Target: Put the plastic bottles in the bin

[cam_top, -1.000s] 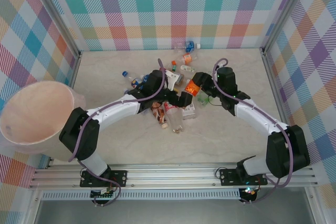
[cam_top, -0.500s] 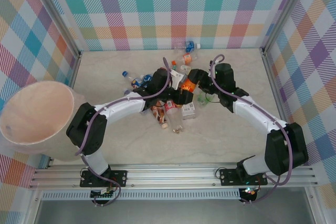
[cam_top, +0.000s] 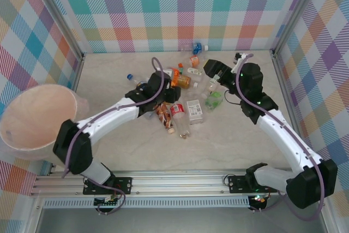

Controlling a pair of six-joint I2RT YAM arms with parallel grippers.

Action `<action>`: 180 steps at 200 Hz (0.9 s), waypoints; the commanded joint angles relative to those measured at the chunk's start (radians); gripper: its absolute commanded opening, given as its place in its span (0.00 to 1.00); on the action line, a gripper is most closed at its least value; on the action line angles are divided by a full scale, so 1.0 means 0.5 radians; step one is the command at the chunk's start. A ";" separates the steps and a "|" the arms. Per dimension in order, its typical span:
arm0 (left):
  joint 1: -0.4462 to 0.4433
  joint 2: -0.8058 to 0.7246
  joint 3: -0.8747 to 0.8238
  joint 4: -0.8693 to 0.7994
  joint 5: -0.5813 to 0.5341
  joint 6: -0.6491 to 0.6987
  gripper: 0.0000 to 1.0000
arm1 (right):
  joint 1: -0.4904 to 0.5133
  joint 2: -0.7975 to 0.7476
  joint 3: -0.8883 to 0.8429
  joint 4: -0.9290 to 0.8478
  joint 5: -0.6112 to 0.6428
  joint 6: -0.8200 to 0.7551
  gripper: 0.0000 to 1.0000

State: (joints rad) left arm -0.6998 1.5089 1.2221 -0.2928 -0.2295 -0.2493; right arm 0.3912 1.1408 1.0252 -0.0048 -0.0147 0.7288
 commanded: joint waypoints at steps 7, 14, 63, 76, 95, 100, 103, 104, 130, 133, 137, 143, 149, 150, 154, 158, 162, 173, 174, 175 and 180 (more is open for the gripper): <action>0.001 -0.302 0.194 -0.490 -0.596 0.066 0.51 | -0.009 0.013 -0.076 -0.070 0.266 -0.071 1.00; 0.003 -0.353 0.231 -0.569 -0.699 0.089 0.51 | -0.009 0.019 -0.078 -0.073 0.274 -0.070 1.00; 0.160 -0.561 0.538 -1.154 -1.457 0.241 0.52 | -0.009 0.100 -0.042 -0.096 0.316 -0.089 1.00; 0.250 -0.597 0.605 -1.246 -1.642 0.267 0.52 | -0.009 0.132 -0.019 -0.101 0.306 -0.089 1.00; 0.525 -0.684 0.607 -1.294 -1.701 0.268 0.52 | -0.009 0.183 0.010 -0.113 0.285 -0.089 1.00; 0.630 -0.717 0.590 -1.298 -1.680 0.254 0.52 | -0.009 0.197 0.016 -0.118 0.276 -0.087 1.00; 0.698 -0.739 0.578 -1.296 -1.611 0.234 0.52 | -0.009 0.203 0.019 -0.118 0.274 -0.085 1.00; 0.710 -0.743 0.573 -1.295 -1.596 0.227 0.52 | -0.009 0.205 0.020 -0.119 0.271 -0.086 1.00; 1.297 -0.963 0.390 -1.264 -1.076 0.084 0.52 | -0.009 0.251 0.052 -0.156 0.253 -0.095 1.00; 1.357 -0.983 0.363 -1.255 -1.019 0.070 0.52 | -0.009 0.255 0.056 -0.163 0.254 -0.098 1.00; 1.426 -1.009 0.329 -1.248 -0.930 0.050 0.52 | -0.009 0.262 0.061 -0.173 0.252 -0.104 1.00; 1.545 -1.040 0.289 -1.253 -0.815 0.018 0.52 | -0.009 0.268 0.069 -0.184 0.255 -0.108 1.00; 1.643 -1.056 0.261 -1.269 -0.721 -0.013 0.52 | -0.009 0.273 0.073 -0.192 0.257 -0.115 1.00; 1.650 -1.057 0.255 -1.271 -0.705 -0.017 0.52 | -0.009 0.275 0.074 -0.192 0.255 -0.116 1.00; 1.715 -1.065 0.239 -1.286 -0.647 -0.033 0.52 | -0.009 0.278 0.078 -0.196 0.258 -0.119 1.00; 1.762 -1.071 0.222 -1.296 -0.587 -0.050 0.52 | -0.009 0.282 0.079 -0.201 0.254 -0.120 1.00; 1.821 -1.073 0.206 -1.303 -0.529 -0.067 0.52 | -0.009 0.286 0.082 -0.207 0.255 -0.123 1.00; 1.947 -1.074 0.163 -1.314 -0.369 -0.112 0.51 | -0.009 0.295 0.087 -0.212 0.248 -0.123 1.00; 1.957 -1.074 0.159 -1.315 -0.362 -0.116 0.51 | -0.009 0.295 0.088 -0.212 0.247 -0.123 1.00; 1.962 -1.073 0.157 -1.316 -0.344 -0.119 0.52 | -0.009 0.297 0.088 -0.213 0.247 -0.122 1.00; 2.027 -1.067 0.141 -1.321 -0.278 -0.134 0.51 | -0.009 0.301 0.091 -0.218 0.244 -0.126 1.00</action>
State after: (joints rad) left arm 0.2089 0.9657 1.3357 -0.9234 -0.6163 -0.2447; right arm 0.3912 1.2816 1.0275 -0.0963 0.1192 0.6903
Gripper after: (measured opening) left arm 0.577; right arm 0.996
